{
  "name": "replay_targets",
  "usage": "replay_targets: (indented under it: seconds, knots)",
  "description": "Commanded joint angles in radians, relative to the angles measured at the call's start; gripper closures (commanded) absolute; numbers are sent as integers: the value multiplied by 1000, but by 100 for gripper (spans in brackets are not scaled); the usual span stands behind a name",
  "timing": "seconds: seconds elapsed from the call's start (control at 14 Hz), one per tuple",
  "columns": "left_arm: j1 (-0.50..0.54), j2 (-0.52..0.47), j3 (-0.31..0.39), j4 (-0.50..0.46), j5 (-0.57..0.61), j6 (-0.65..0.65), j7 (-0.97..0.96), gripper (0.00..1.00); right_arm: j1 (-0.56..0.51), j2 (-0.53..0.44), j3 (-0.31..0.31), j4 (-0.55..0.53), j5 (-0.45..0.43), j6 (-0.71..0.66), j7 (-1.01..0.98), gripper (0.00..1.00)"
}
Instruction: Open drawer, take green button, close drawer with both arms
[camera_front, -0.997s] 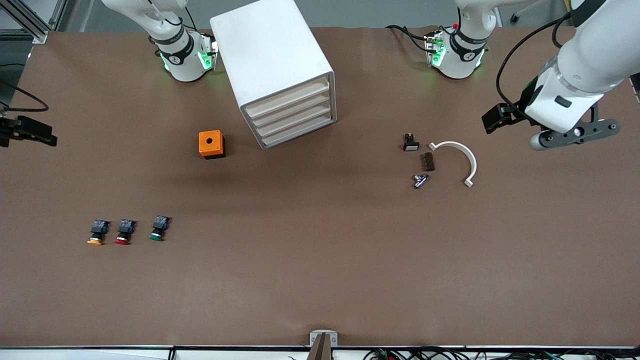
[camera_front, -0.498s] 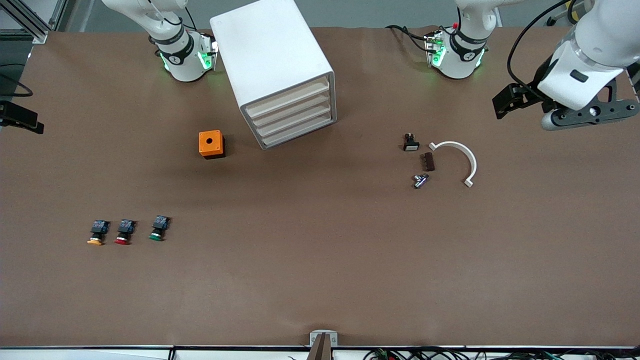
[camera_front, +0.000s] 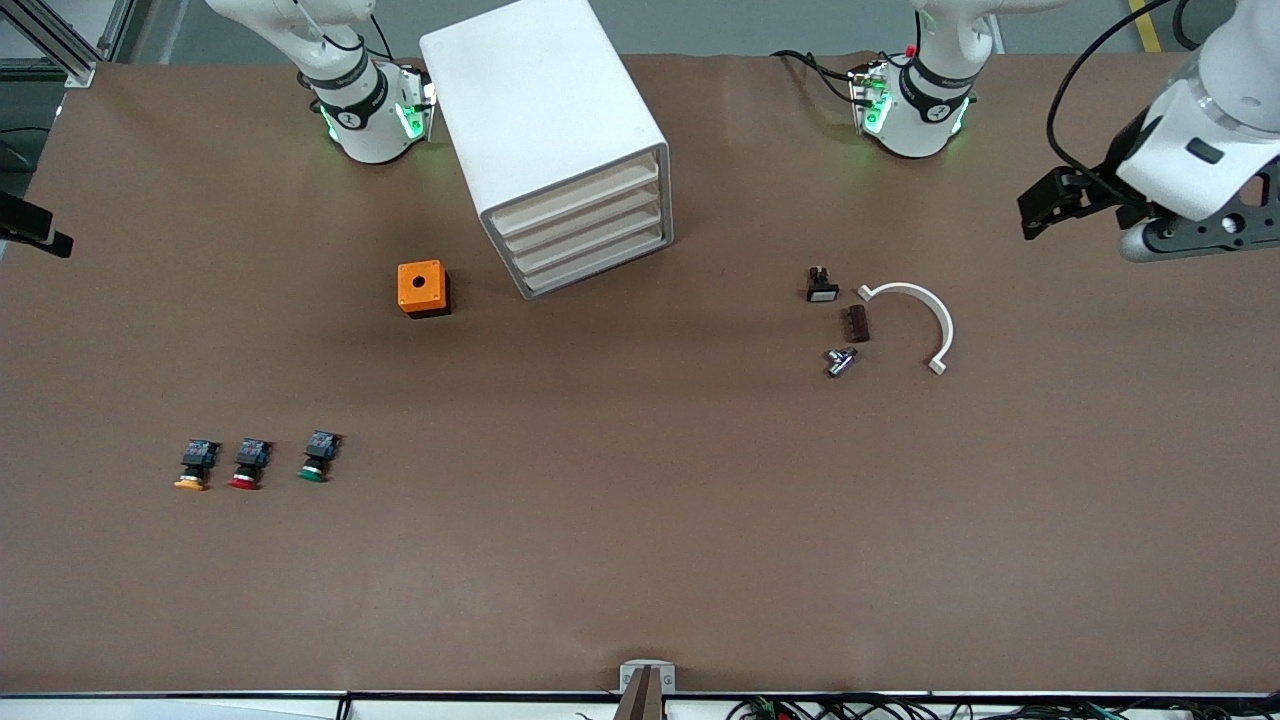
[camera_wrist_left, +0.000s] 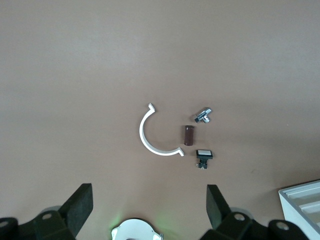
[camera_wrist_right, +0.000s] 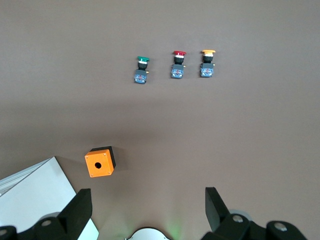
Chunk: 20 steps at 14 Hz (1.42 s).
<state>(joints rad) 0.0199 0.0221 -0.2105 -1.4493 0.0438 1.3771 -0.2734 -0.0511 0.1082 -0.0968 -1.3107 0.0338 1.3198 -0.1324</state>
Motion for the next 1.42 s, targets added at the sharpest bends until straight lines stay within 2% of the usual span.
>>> replay_targets:
  seconds: [0.0, 0.14, 0.43, 0.64, 0.85, 1.35]
  knots:
    - [-3, -59, 17, -65, -10, 31, 20, 0, 11, -82, 8, -118, -17, 68, -6, 0]
    - [-3, -91, 23, -111, -10, 71, 34, 0, 14, -158, 8, -232, -15, 143, -4, 0]
    - [-2, -99, 60, -115, -10, 79, 105, 0, 13, -214, 8, -304, -3, 186, 7, 0]
    - [3, -97, 74, -112, -12, 109, 143, 0, 20, -219, 9, -311, -3, 213, 5, 0]
    - [2, -97, 132, -111, -76, 120, 183, 0, 31, -219, 8, -309, -11, 214, 2, 0]
    - [-9, -71, 129, -93, -59, 111, 165, 0, 27, -219, 5, -312, -34, 202, -23, 0]
